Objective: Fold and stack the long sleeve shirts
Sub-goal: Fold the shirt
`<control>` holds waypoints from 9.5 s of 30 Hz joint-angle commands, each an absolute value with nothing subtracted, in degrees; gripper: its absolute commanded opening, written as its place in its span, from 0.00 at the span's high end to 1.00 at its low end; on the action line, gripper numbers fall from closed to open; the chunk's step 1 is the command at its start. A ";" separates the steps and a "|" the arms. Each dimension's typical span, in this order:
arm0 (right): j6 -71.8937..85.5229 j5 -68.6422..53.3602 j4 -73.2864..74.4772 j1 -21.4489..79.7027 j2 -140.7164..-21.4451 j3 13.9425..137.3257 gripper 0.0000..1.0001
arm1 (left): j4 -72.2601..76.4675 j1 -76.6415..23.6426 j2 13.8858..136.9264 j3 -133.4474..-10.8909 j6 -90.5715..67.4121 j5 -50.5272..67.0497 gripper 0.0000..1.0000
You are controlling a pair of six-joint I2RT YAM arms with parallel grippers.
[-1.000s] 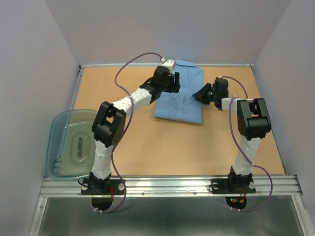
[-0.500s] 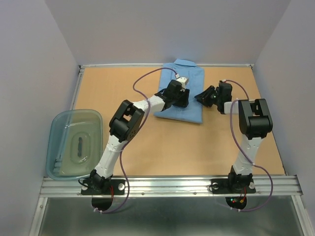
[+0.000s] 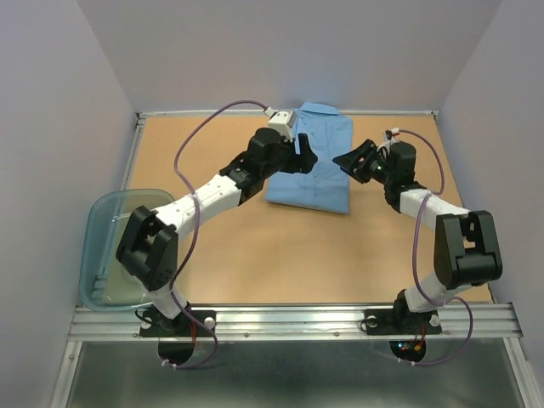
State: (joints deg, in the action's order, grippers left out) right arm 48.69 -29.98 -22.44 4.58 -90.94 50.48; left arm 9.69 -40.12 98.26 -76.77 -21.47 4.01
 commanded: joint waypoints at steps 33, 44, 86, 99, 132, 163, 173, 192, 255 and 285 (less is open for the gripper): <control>51.41 -33.31 -39.46 12.20 -92.99 38.22 0.45 | 30.32 -33.93 92.99 -49.30 -41.40 9.40 0.28; 58.27 -32.26 -47.79 20.83 -106.51 48.17 0.45 | 29.80 -33.84 101.07 -51.77 -41.39 10.11 0.44; 59.77 -34.63 -49.31 10.90 -122.95 60.30 0.45 | 23.47 -31.38 117.24 -73.56 -39.37 12.83 0.30; 56.08 -32.52 -49.31 -1.65 -122.17 51.60 0.45 | 23.64 -30.15 123.05 -73.57 -39.55 12.39 0.30; 52.83 -34.98 -51.06 5.10 -103.44 27.96 0.45 | 27.16 -31.64 105.38 -54.15 -40.78 9.67 0.23; 8.45 9.73 13.79 28.18 -81.29 51.50 0.37 | 6.52 -30.32 71.73 -39.29 -47.63 -4.39 0.02; 0.53 22.76 20.65 37.18 -89.21 54.41 0.36 | 2.64 -30.41 63.46 -32.96 -52.03 -4.92 0.02; -2.90 28.65 20.48 37.44 -100.28 54.49 0.45 | 2.55 -31.90 64.60 -32.78 -53.43 -4.83 0.02; 31.11 -8.08 11.87 47.90 -87.81 57.13 0.53 | 24.18 -37.27 85.17 -33.22 -58.02 -2.02 1.00; 49.75 -37.00 -28.04 27.78 -94.14 26.20 0.82 | 21.44 -34.63 85.34 -32.79 -53.53 -0.79 1.00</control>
State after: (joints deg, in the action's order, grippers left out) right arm 49.34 -36.47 -26.63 31.99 -97.56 29.89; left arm 21.52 -35.92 86.39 -32.99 -54.50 -0.71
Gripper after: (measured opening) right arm 0.185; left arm 0.146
